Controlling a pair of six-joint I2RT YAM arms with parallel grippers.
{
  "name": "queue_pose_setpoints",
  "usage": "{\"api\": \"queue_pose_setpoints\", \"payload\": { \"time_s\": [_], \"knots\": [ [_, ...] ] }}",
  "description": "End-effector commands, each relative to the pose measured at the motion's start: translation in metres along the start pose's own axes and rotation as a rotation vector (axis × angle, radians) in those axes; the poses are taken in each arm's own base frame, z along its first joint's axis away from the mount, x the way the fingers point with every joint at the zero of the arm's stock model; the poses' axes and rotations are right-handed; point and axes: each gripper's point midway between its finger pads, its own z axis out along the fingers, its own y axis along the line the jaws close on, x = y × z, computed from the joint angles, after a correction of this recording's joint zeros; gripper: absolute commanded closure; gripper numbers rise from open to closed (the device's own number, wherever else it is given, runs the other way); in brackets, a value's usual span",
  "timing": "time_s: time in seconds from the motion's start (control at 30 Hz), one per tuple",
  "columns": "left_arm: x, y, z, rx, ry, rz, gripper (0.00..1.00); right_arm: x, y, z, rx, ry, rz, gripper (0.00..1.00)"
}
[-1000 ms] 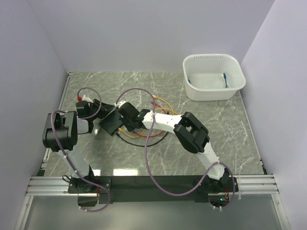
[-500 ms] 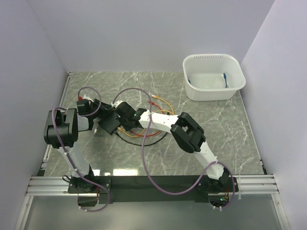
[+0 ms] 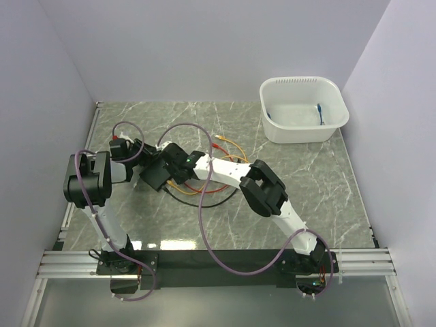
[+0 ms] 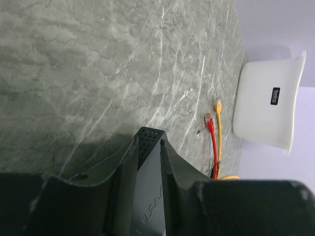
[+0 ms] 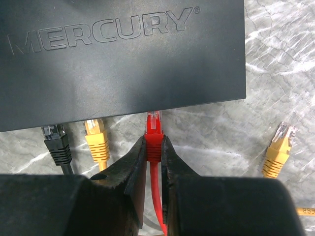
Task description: Insert the plug into the switch port
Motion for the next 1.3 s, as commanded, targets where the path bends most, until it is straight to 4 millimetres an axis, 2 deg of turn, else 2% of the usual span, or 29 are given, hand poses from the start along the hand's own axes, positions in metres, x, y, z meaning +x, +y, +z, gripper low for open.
{"api": "queue_pose_setpoints", "payload": {
  "time_s": [0.0,0.4,0.6,0.97,1.27],
  "knots": [
    [0.005,0.0,0.002,0.003,0.04,0.014,0.69,-0.028,0.003,-0.005,0.011,-0.071,0.0,1.0],
    [0.015,0.005,0.007,-0.023,0.09,0.021,0.7,-0.036,0.005,0.001,0.004,-0.149,-0.03,1.0],
    [0.019,0.008,0.009,-0.043,0.107,0.016,0.7,-0.045,0.004,-0.005,0.001,-0.204,-0.029,1.0],
    [0.029,0.01,0.013,-0.058,0.143,0.024,0.7,-0.035,-0.006,0.0,0.043,-0.222,-0.062,1.0],
    [0.04,0.009,0.013,-0.062,0.168,0.022,0.7,-0.05,-0.009,-0.001,0.061,-0.285,-0.07,1.0]
  ]
}}
